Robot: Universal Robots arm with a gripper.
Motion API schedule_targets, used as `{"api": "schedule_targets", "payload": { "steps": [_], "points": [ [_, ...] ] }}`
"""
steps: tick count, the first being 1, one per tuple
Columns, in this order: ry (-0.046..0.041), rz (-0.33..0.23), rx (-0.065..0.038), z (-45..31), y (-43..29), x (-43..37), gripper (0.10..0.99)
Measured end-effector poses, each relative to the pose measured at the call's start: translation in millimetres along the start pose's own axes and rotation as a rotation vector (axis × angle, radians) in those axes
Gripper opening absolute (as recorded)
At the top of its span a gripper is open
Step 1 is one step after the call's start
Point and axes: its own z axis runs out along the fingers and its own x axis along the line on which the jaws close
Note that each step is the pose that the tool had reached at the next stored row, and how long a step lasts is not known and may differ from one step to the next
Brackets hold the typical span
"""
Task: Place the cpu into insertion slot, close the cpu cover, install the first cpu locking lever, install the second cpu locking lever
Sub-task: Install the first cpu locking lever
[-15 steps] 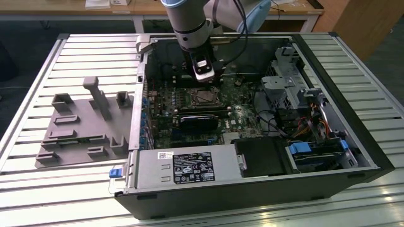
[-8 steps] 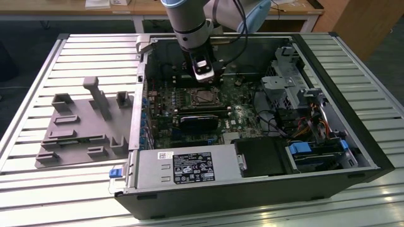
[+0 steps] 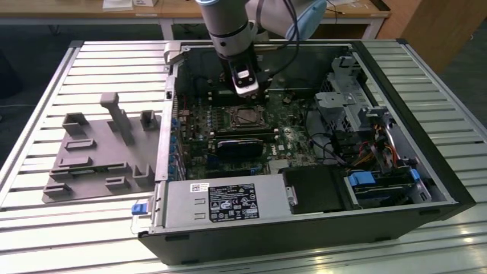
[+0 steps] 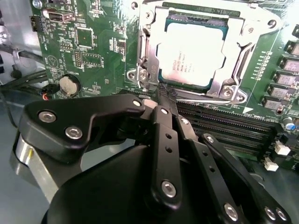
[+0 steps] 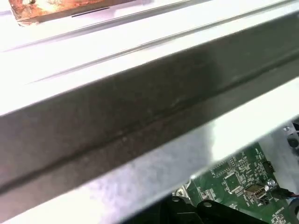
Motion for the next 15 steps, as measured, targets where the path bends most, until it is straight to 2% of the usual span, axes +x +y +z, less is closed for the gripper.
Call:
{"api": "schedule_targets", "payload": {
  "steps": [4,15],
  "points": [
    [0.0,0.0,0.0,-2.7,0.6,-0.7,0.102],
    [0.0018,0.001,-0.004,-2.2,5.0,1.6,0.102]
  ]
}}
